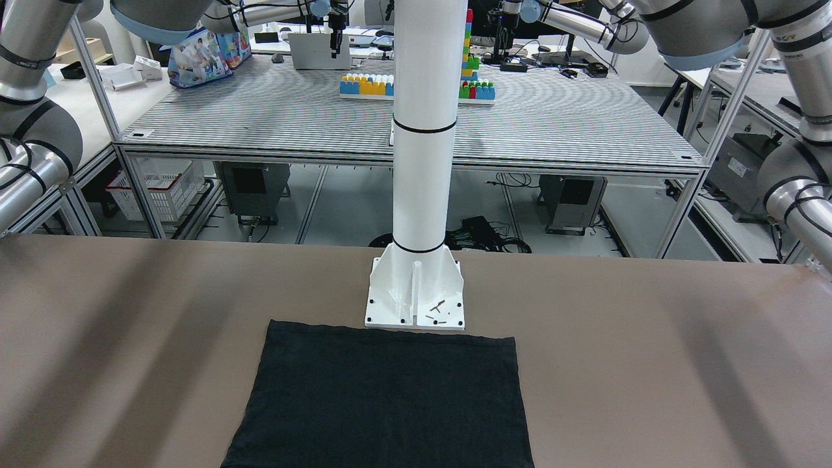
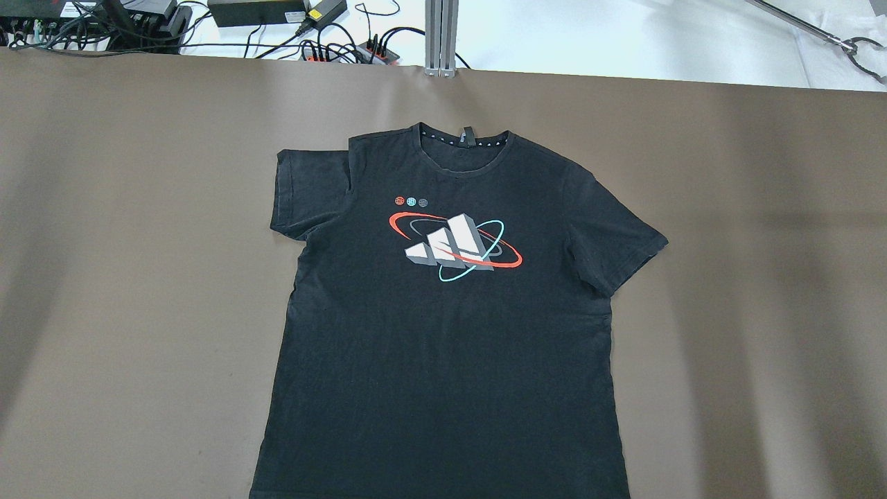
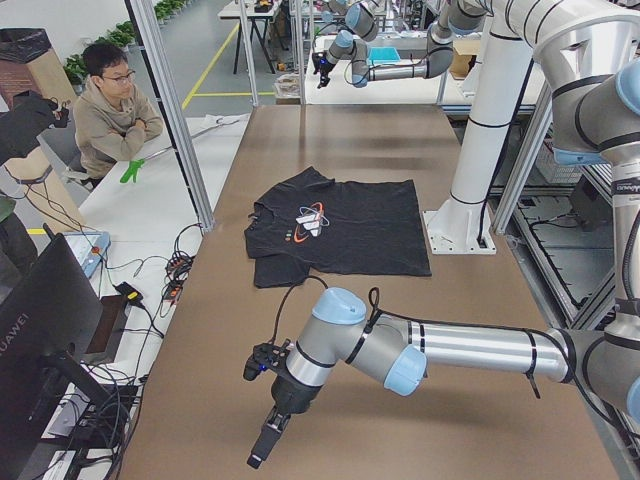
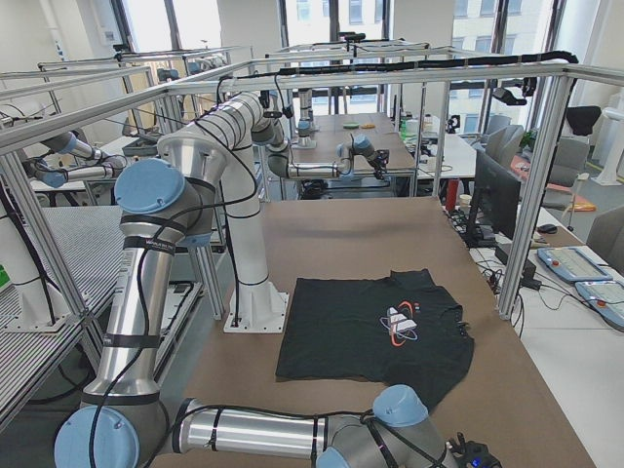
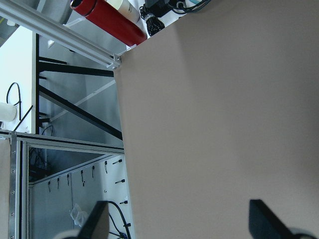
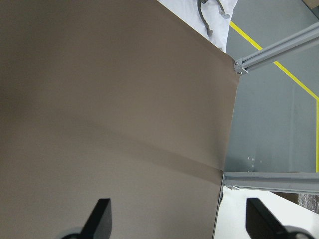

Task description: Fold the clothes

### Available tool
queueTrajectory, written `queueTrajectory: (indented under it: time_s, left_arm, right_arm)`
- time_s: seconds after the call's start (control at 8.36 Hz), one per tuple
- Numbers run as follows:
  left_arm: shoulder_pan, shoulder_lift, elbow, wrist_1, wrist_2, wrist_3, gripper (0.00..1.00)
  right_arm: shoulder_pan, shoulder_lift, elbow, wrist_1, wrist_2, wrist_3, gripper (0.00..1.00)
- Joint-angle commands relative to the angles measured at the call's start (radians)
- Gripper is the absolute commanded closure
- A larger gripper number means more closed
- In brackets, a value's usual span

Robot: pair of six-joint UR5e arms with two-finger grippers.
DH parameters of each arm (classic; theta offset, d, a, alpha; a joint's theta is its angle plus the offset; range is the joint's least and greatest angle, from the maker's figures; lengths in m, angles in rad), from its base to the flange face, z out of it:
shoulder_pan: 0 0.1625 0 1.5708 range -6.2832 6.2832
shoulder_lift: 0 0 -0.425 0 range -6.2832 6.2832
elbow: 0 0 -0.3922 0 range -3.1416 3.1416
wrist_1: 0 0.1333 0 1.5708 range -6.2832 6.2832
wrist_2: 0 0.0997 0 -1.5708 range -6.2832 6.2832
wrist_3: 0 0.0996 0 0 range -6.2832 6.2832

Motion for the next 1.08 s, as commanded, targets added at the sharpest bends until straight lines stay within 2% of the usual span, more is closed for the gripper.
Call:
queueTrajectory:
  time_s: [0.0,0.48,0.84,0.96]
  left_arm:
    - [-0.001,0.012,-0.003,-0.017,0.006,0.008,0.00]
    - [-0.001,0.014,-0.003,-0.030,0.006,0.011,0.00]
    - [-0.001,0.017,0.006,-0.030,-0.048,0.011,0.00]
    - [0.001,0.041,-0.005,-0.046,-0.097,0.011,0.00]
  right_arm:
    - [0.017,-0.002,0.003,0.000,0.002,-0.033,0.05]
    - [0.052,0.002,0.065,-0.020,0.016,-0.052,0.05]
    - [0.051,0.044,0.139,-0.193,0.022,-0.017,0.05]
    - [0.048,0.045,0.138,-0.195,0.028,0.056,0.05]
